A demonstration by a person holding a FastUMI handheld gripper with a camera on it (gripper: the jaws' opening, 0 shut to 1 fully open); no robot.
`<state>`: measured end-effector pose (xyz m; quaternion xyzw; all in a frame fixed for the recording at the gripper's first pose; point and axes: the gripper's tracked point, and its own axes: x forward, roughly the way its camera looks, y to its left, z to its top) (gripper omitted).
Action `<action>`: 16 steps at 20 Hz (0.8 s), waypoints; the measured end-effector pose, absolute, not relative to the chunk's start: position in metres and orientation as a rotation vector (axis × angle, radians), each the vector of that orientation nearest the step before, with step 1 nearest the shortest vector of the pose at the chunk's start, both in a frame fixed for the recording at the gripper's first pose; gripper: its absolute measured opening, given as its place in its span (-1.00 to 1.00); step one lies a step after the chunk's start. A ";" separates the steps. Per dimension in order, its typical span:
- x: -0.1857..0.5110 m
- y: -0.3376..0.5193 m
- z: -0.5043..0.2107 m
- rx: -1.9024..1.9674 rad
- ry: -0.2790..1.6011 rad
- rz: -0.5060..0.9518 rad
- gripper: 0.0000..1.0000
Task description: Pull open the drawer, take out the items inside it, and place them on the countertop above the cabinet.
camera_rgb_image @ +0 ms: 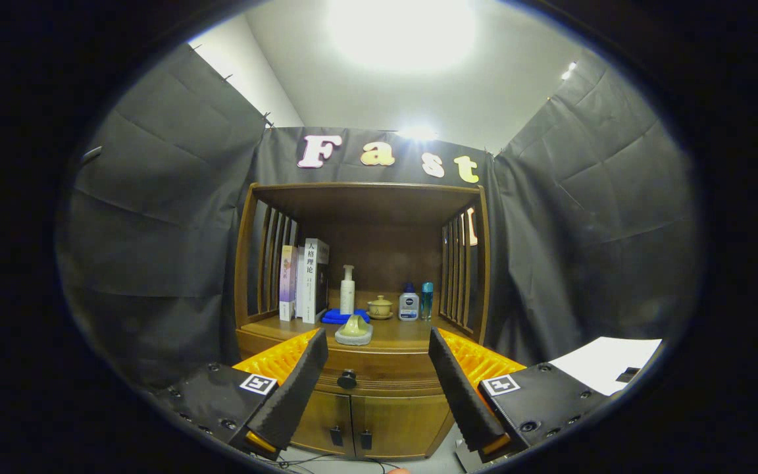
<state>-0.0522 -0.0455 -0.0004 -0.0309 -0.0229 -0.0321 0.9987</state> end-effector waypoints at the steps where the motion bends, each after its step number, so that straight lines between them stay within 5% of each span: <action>1: -0.052 -0.043 -0.005 -0.054 -0.035 -0.055 0.95; 16: -0.050 -0.032 -0.018 -0.029 0.008 -0.010 0.95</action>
